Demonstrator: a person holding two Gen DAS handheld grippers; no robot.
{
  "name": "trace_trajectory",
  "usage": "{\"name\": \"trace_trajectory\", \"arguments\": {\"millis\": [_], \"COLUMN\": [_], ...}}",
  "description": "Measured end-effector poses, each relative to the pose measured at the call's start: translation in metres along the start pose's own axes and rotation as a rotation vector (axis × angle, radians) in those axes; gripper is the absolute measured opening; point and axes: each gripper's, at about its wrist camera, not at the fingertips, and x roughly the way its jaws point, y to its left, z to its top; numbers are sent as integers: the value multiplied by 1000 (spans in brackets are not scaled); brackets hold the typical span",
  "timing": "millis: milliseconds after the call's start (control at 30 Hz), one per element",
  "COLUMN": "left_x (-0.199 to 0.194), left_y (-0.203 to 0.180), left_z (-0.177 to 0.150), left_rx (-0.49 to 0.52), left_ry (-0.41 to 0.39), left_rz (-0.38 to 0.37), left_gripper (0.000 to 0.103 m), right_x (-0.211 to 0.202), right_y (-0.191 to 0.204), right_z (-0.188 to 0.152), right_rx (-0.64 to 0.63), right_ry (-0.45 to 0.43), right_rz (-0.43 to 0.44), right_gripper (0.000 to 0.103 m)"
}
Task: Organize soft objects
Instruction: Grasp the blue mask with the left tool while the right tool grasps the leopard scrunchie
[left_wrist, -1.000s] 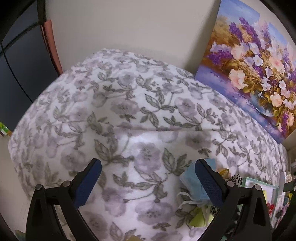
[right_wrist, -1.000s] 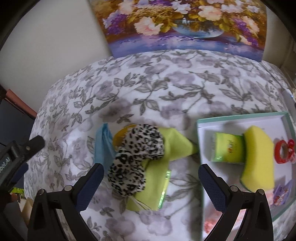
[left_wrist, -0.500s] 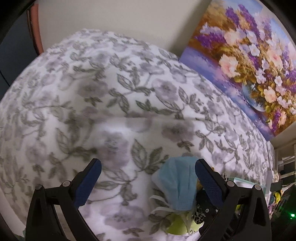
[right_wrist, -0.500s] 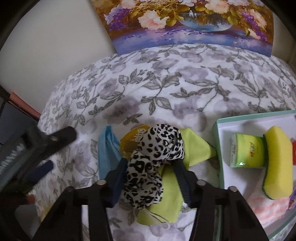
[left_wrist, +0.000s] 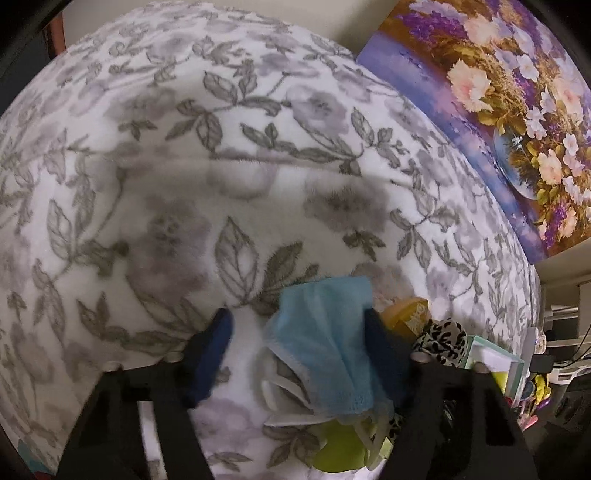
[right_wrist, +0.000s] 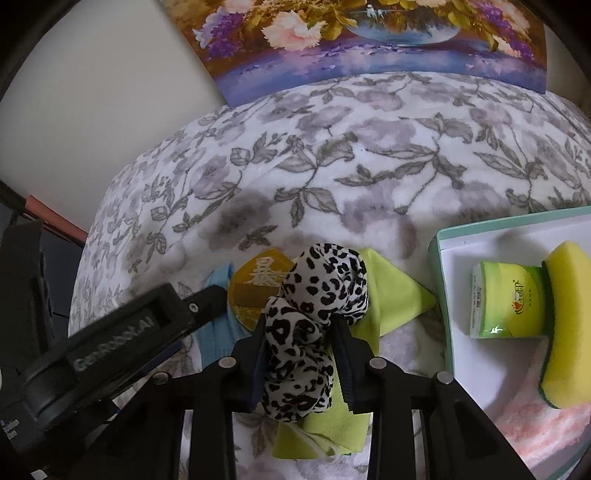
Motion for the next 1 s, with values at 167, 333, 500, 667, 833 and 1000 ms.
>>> {"name": "trace_trajectory", "arguments": {"millis": [167,333,500,667,833,1000], "left_x": [11,9,-5,-28,-51,-81], "left_y": [-1,-1,-3,-11,-13,-15], "left_z": [-3,-4,-2,-1,1,4], "left_rx": [-13,-24,-8,18,29,37], "left_ry": [45,40,5,-43,-98,-172], "left_rz": [-51,-79,-89,-95,-98,-103], "left_gripper": [41,25,23,23,23,23], "right_x": [2,0,-12,-28,-52,-78], "right_y": [0,0,1,-2,-2,-2], "right_z": [0,0,1,3,6,10], "right_rx": [-1,1,-9,-8,-14,-13], "right_ry": [4,0,-21,-48,-92,-147], "right_rz": [1,1,11,23,42,56], "right_gripper": [34,34,26,23,23,23]}}
